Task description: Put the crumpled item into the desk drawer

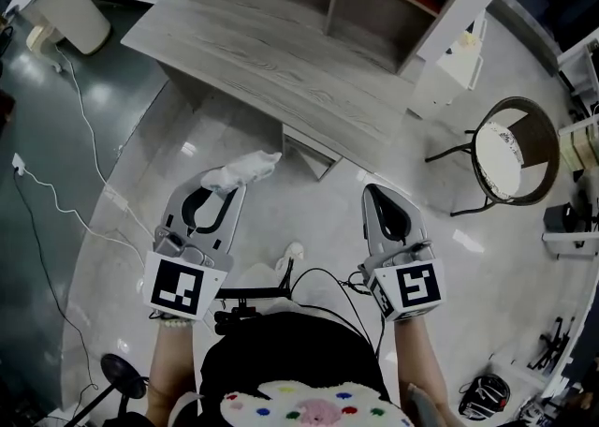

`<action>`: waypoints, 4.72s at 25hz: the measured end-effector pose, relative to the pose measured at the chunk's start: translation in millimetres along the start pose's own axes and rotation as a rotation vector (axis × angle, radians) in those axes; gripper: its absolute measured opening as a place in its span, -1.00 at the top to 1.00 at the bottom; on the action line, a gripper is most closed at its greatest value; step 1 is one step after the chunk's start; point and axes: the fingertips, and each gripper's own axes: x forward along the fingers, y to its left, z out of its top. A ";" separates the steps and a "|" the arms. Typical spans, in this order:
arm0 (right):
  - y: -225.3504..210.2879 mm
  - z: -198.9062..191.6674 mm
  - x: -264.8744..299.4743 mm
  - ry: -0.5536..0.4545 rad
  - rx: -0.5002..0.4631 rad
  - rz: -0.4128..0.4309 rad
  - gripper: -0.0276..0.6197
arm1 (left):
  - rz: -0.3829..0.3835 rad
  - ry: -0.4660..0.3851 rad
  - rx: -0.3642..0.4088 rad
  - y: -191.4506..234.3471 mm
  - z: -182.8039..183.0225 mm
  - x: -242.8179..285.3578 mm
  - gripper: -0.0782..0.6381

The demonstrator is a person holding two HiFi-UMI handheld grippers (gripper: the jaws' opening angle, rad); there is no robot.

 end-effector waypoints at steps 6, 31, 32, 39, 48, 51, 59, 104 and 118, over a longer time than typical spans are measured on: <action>-0.2 3.2 10.1 -0.007 -0.009 0.010 0.89 | 0.003 0.006 -0.007 6.7 -1.7 3.7 0.58; 13.7 -41.8 72.1 0.033 0.109 -0.009 0.89 | -0.064 0.062 -0.087 52.8 -58.9 36.0 0.58; 15.3 -47.9 77.1 0.038 0.118 0.000 0.89 | -0.068 0.068 -0.089 53.5 -65.2 37.2 0.58; 14.4 -95.5 111.0 0.070 0.186 0.053 0.89 | -0.096 0.110 -0.078 56.8 -109.9 55.5 0.58; 25.4 -167.8 158.4 0.055 0.263 0.121 0.89 | -0.127 0.123 -0.077 56.8 -175.9 80.5 0.58; 27.6 -192.1 170.3 0.060 0.280 0.143 0.89 | -0.145 0.147 -0.061 53.1 -198.3 87.8 0.58; 23.6 -257.3 203.7 0.034 0.417 0.139 0.89 | -0.138 0.179 -0.056 56.2 -254.8 110.0 0.58; -57.5 -378.4 291.8 -0.367 0.999 0.098 0.49 | -0.081 0.256 -0.104 58.3 -351.1 148.0 0.58; -47.3 -378.4 288.1 -0.332 0.922 0.112 0.70 | -0.099 0.233 -0.105 55.8 -345.2 148.3 0.58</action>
